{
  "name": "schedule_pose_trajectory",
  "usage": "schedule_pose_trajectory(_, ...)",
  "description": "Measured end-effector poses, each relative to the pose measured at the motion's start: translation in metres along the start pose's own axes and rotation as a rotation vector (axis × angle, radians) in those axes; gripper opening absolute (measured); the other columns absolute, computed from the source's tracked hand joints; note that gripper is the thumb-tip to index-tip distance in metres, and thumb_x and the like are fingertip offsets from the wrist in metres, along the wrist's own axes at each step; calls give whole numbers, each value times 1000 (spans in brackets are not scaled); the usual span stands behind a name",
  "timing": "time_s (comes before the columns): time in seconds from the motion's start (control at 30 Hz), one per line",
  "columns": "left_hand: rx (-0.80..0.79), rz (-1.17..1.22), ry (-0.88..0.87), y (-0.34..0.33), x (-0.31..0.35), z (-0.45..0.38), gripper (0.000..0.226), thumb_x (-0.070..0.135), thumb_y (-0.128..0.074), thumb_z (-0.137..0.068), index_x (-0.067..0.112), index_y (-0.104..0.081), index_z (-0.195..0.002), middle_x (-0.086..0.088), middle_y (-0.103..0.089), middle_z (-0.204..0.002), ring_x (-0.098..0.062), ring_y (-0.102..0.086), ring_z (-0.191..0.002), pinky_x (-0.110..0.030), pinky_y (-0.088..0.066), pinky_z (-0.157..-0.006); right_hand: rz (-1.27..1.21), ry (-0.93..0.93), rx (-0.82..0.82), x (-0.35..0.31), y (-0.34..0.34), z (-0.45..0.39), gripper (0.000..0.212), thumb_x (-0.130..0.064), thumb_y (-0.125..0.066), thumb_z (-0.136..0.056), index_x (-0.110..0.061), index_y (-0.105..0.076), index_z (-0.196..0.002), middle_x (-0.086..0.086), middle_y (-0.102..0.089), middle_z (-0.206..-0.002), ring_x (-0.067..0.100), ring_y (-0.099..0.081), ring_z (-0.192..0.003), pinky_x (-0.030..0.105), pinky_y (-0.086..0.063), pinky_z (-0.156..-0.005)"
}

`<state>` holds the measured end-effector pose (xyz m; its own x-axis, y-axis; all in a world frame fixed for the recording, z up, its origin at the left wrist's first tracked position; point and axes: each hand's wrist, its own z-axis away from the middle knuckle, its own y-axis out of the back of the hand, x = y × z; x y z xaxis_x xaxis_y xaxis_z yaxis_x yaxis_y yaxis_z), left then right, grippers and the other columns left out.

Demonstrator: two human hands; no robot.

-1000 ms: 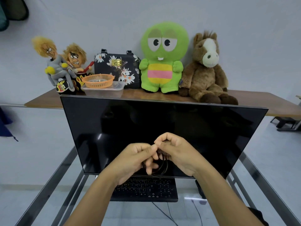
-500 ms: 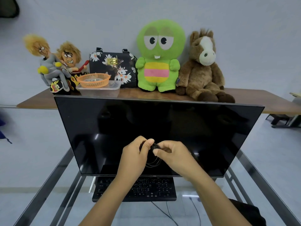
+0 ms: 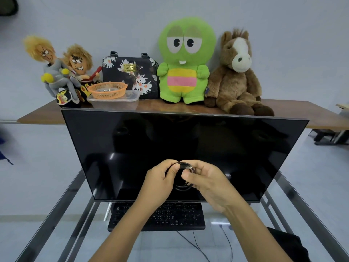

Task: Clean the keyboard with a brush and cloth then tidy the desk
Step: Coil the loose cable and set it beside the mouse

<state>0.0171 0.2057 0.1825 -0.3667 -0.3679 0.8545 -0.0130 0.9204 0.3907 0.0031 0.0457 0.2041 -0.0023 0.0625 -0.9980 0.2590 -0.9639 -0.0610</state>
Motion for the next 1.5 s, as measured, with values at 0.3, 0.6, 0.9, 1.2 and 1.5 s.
schedule_pose_trajectory(0.3, -177, 466, 460, -37, -10, -1, 13, 23, -62, -91, 18, -72, -96, 6, -58, -69, -6, -53, -65, -25, -53, -72, 220, -42, 396, 28, 40, 11, 13, -19, -62, -94, -23, -74, -98, -7, -75, -87, 1, -67, -80, 16, -52, -70)
schedule_pose_trajectory(0.6, -139, 387, 607, -133, -54, 1, 8, 19, -64, -90, 14, -69, -92, -1, -63, -72, -11, -55, -62, -25, -50, -64, 218, -361, 449, 90, 111, 31, 13, -19, -70, -88, -7, -74, -91, -4, -63, -65, 2, -50, -50, 15, -43, -51)
schedule_pose_trajectory(0.9, -331, -377, 287, -217, -135, 32, 35, 25, -47, -96, 14, -51, -129, -4, -52, -130, -19, -47, -119, -24, -38, -94, 263, -692, 730, 217, 143, 9, 27, -30, -66, -87, -9, -67, -70, 2, -61, -56, 11, -53, -44, 22, -50, -54)
schedule_pose_trajectory(1.2, -753, -947, -119, -242, -193, 37, 63, 46, -9, -98, 12, -8, -151, -5, 7, -160, -19, 11, -147, -48, 15, -115, 306, -676, 770, 283, 151, -28, 26, -30, -66, -90, -4, -67, -88, 12, -75, -74, 18, -69, -61, 26, -56, -67)
schedule_pose_trajectory(1.5, -685, -1027, -165, -254, -212, 23, 66, 46, -8, -97, 8, -13, -150, -9, -4, -160, -21, 2, -147, -49, 19, -112, 591, -520, 715, 303, 160, -44, 21, -6, -60, -90, -12, -57, -70, 5, -65, -62, 23, -68, -64, 31, -56, -65)
